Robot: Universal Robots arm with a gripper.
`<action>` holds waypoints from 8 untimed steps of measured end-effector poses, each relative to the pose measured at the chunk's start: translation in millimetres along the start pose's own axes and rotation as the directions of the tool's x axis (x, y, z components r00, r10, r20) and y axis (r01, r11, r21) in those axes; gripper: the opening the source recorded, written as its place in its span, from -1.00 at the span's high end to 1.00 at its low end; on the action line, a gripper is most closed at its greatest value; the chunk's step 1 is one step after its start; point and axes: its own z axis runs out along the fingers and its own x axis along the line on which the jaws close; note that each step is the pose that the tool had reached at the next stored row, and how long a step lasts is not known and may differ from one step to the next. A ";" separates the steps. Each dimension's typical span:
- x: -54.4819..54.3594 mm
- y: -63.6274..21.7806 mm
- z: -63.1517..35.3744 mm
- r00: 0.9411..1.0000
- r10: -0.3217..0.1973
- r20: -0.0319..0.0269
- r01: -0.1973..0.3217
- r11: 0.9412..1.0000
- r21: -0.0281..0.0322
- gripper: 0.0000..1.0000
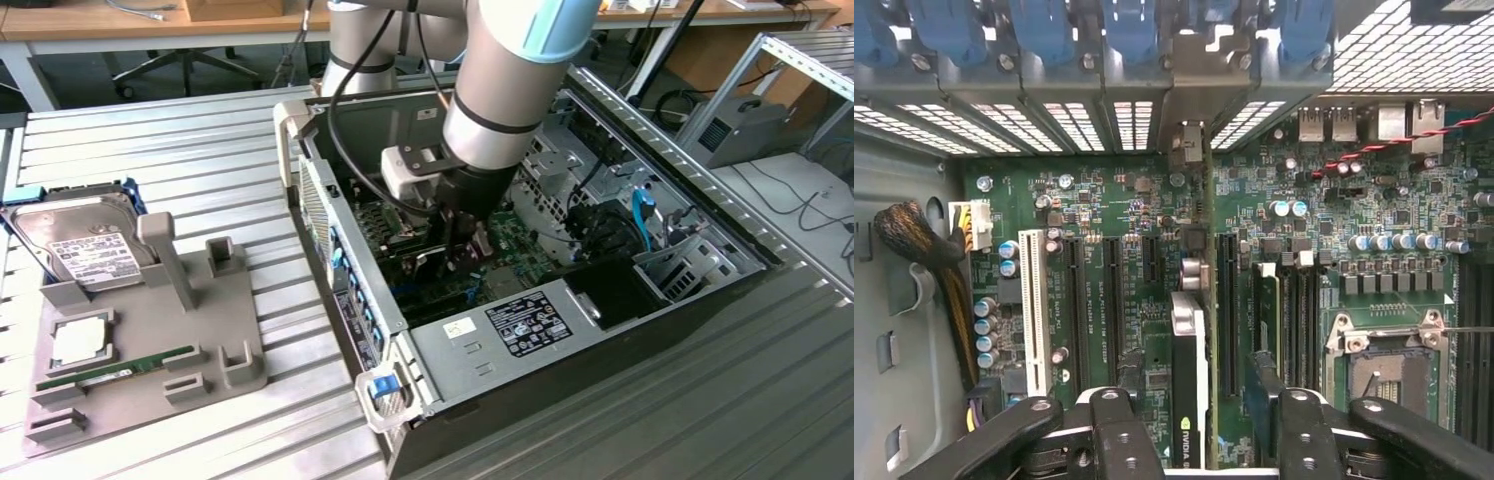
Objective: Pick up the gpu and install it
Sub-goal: 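Insert the gpu into the slot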
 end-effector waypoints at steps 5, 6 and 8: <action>-1.7 0.1 -3.4 1.000 0.000 -0.003 0.000 1.000 0.000 -0.06; -1.7 0.1 -3.4 1.000 0.000 -0.003 0.000 1.000 0.000 -0.06; -1.7 0.1 -3.4 1.000 0.000 -0.003 0.000 1.000 0.000 -0.06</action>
